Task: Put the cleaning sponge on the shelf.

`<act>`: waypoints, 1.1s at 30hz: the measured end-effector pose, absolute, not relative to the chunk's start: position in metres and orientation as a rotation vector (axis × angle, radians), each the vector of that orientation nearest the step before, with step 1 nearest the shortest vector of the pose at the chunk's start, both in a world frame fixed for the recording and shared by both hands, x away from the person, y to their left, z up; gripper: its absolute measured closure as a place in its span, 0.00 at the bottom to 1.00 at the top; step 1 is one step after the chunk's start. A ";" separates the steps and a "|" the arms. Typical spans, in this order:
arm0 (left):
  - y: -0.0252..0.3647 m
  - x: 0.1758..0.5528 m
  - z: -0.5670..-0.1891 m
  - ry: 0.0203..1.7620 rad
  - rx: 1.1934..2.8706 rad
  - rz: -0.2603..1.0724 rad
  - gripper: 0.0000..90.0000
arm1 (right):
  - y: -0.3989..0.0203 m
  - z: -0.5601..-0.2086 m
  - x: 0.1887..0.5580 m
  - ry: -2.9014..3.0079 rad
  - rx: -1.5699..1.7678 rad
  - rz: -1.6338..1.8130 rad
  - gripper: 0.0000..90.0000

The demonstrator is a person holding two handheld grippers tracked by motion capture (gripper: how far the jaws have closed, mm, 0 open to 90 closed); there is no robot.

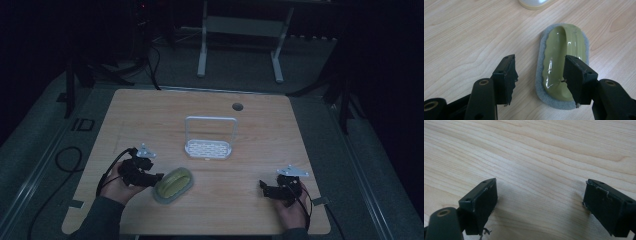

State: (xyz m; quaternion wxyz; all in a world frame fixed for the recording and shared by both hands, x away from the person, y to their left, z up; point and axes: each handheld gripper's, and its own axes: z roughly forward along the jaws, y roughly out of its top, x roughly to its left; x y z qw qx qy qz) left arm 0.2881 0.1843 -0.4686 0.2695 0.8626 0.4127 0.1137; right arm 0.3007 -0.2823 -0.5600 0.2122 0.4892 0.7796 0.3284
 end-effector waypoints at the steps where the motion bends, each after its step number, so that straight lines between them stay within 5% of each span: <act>1: 0.184 0.288 -0.468 1.110 2.330 0.307 0.49 | -0.282 -0.560 0.301 2.165 1.359 0.912 0.13; 33: 0.153 0.300 -0.456 1.027 2.478 0.238 0.53 | -0.282 -0.560 0.301 2.165 1.359 0.912 0.13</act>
